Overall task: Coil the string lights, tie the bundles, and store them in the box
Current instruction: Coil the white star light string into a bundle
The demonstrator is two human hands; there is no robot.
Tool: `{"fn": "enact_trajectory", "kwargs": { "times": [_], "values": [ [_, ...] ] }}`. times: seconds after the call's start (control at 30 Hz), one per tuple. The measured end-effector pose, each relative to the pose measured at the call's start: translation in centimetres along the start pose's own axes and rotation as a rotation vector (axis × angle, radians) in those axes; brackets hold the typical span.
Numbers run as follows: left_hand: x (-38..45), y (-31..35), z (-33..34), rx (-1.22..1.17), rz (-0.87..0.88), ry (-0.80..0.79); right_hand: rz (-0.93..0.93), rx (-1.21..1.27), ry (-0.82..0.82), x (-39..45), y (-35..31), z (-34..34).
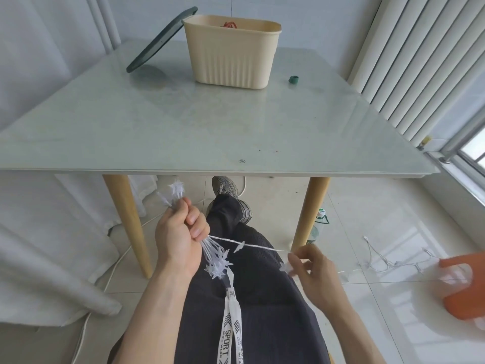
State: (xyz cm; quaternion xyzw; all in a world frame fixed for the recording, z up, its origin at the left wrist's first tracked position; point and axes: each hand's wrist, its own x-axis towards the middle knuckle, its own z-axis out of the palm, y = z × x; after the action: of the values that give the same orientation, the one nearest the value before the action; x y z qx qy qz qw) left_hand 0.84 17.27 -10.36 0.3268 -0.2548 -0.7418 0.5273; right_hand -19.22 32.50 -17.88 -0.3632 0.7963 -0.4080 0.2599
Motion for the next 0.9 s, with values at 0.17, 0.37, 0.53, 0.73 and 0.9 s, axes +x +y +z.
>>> {"fn": "enact_trajectory", "kwargs": {
  "times": [0.17, 0.37, 0.53, 0.73, 0.9],
  "values": [
    [0.2, -0.4, -0.4, -0.006, -0.012, 0.021, 0.163, -0.149, -0.041, 0.6, 0.0, -2.2],
    [-0.4, -0.4, 0.0, 0.013, -0.014, 0.008, 0.290, 0.196, 0.010, 0.6, -0.6, -2.9],
    [-1.3, -1.1, 1.1, 0.085, -0.058, -0.046, 0.080, 0.388, 0.116, 0.5, -2.8, -2.9],
    [-2.5, -1.7, 2.6, 0.187, -0.091, -0.133, -0.129, 0.572, 0.086, -0.4, -7.0, -2.3],
    [-3.1, -2.6, 3.0, 0.298, -0.090, -0.222, -0.153, 0.740, 0.064, -1.3, -10.3, -0.8]
  ]
}}
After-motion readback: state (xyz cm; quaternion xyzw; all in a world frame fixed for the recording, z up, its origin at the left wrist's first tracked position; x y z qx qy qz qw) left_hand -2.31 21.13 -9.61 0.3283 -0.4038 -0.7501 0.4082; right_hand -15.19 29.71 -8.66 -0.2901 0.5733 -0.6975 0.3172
